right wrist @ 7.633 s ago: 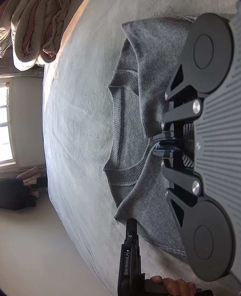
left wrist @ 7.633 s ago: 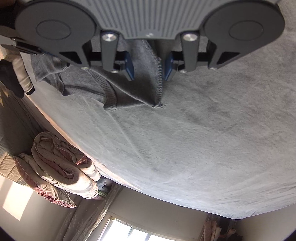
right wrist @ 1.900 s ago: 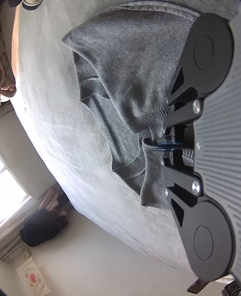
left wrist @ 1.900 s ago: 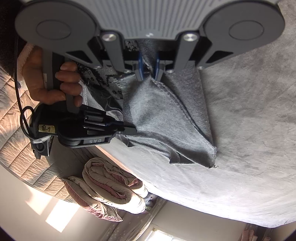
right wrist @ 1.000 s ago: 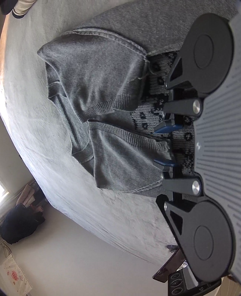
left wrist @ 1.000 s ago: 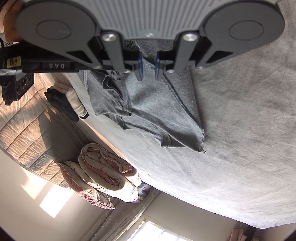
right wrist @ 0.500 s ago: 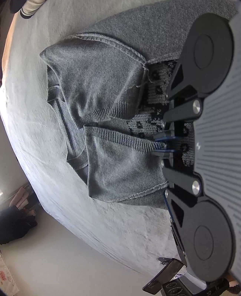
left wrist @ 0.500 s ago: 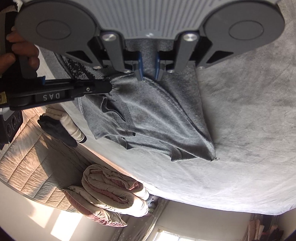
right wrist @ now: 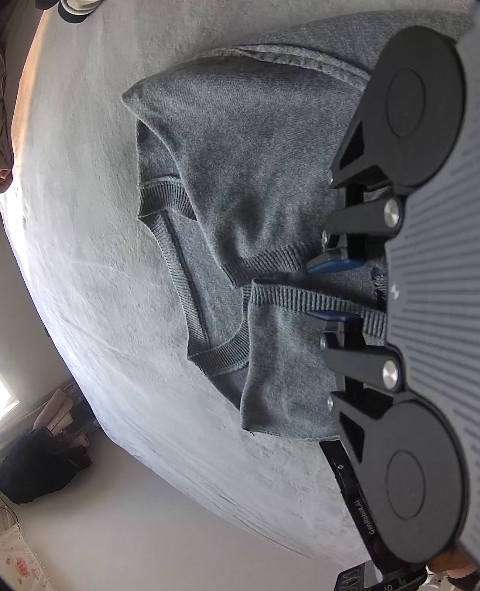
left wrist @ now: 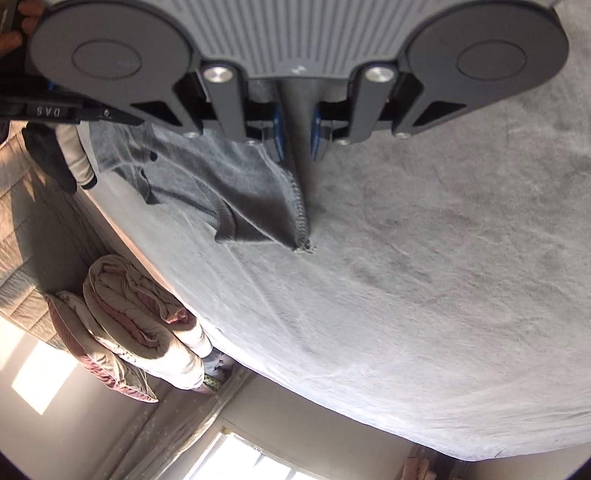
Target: Fold clothes
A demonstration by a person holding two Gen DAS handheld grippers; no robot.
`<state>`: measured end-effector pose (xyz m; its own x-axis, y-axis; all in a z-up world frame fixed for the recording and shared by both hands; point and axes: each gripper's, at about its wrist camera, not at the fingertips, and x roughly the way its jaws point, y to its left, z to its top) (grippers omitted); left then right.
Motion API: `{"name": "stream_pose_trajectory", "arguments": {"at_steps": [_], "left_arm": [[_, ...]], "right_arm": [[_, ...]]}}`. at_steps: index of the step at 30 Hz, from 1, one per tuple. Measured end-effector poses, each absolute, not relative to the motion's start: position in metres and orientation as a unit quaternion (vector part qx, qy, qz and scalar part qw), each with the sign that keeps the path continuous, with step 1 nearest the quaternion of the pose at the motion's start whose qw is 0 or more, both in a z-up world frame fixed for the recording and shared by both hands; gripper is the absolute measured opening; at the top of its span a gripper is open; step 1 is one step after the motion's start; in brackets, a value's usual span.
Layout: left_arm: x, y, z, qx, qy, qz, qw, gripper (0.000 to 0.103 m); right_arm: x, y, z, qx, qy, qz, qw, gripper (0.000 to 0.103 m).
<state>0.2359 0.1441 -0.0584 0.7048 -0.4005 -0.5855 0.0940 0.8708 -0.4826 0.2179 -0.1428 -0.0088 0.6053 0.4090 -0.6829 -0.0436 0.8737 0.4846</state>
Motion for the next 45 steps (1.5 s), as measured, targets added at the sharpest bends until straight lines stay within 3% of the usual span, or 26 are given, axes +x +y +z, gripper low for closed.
{"name": "stream_pose_trajectory", "arguments": {"at_steps": [5,6,7,8,13,18,20,21,24,27,39,45], "left_arm": [[0.265,0.136,-0.059,-0.223,0.35,-0.116,0.903,0.014],[0.269,0.134,-0.059,-0.225,0.347,-0.116,0.903,0.014],[0.272,0.132,-0.06,-0.23,0.344,-0.118,0.903,0.007],[0.275,0.13,-0.06,-0.234,0.341,-0.12,0.902,0.0],[0.264,0.127,-0.059,-0.238,0.283,-0.079,0.926,0.0],[0.265,0.121,-0.064,-0.199,0.301,-0.065,0.93,0.0],[0.263,0.121,-0.057,-0.196,0.304,-0.068,0.93,0.001],[0.262,0.121,-0.054,-0.195,0.306,-0.069,0.929,0.003],[0.244,0.119,-0.041,-0.178,0.307,-0.092,0.93,0.004],[0.223,0.106,-0.029,-0.14,0.316,-0.148,0.926,0.004],[0.138,0.028,-0.039,0.004,0.328,-0.307,0.894,0.007],[0.133,0.015,-0.044,0.009,0.321,-0.313,0.894,0.009]], "right_arm": [[0.232,-0.136,-0.016,0.217,0.398,0.142,0.88,0.027],[0.233,-0.134,-0.015,0.209,0.395,0.144,0.883,0.015],[0.234,-0.132,-0.014,0.2,0.391,0.146,0.887,0.005],[0.233,-0.131,-0.012,0.192,0.383,0.148,0.892,0.005],[0.232,-0.132,-0.001,0.163,0.347,0.146,0.912,0.005],[0.242,-0.128,-0.019,0.137,0.371,0.134,0.909,0.005],[0.241,-0.131,-0.017,0.149,0.374,0.139,0.905,0.007],[0.241,-0.134,-0.014,0.16,0.378,0.144,0.901,0.016],[0.233,-0.142,-0.002,0.17,0.387,0.154,0.893,0.018],[0.215,-0.156,0.013,0.155,0.383,0.156,0.897,0.039],[0.129,-0.16,0.021,0.034,0.354,0.227,0.907,0.039],[0.136,-0.152,0.0,-0.024,0.356,0.217,0.909,0.038]]}}
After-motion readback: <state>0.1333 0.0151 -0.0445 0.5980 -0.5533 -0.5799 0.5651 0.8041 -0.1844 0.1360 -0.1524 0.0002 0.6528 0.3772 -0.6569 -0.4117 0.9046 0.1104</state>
